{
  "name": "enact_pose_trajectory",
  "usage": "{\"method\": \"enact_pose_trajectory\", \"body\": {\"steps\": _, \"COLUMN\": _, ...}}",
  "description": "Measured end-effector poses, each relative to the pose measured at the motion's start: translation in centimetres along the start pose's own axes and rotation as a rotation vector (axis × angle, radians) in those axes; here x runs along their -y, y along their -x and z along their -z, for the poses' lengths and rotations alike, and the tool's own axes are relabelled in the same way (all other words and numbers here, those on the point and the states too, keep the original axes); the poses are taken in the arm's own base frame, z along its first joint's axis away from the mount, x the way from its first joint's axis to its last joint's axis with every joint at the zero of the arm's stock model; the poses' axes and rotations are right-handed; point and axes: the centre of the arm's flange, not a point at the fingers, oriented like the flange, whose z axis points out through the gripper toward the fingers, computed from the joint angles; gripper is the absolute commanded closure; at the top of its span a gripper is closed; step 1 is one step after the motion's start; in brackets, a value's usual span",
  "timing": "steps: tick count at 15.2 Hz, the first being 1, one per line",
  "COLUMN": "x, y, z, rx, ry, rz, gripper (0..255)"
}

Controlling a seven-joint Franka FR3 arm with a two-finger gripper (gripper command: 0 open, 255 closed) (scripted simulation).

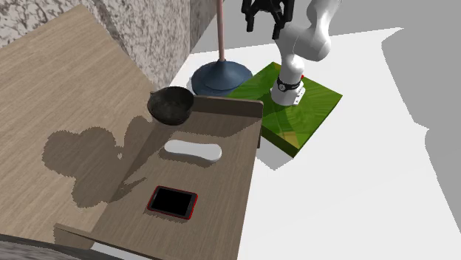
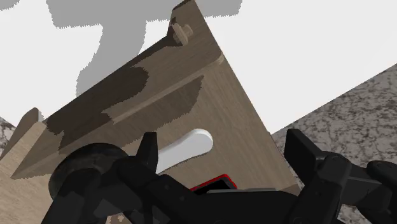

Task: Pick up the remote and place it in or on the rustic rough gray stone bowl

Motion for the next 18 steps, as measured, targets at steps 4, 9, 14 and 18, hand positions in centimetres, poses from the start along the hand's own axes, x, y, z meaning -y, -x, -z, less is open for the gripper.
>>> {"method": "enact_pose_trajectory", "body": {"steps": 4, "x": 0.4, "y": -2.2, "z": -1.9, "rx": 0.016, "ry": 0.009, "rz": -0.059, "gripper": 0}}
{"method": "enact_pose_trajectory", "body": {"steps": 9, "x": 1.0, "y": -6.9, "z": -6.8, "rx": 0.052, "ry": 0.030, "rz": -0.200, "gripper": 0}}
{"method": "enact_pose_trajectory", "body": {"steps": 14, "x": 1.3, "y": -11.7, "z": -11.8, "rx": 0.089, "ry": 0.050, "rz": -0.345, "gripper": 0}}
{"method": "enact_pose_trajectory", "body": {"steps": 18, "x": 0.7, "y": -15.5, "z": -15.9, "rx": 0.118, "ry": 0.067, "rz": -0.460, "gripper": 0}}
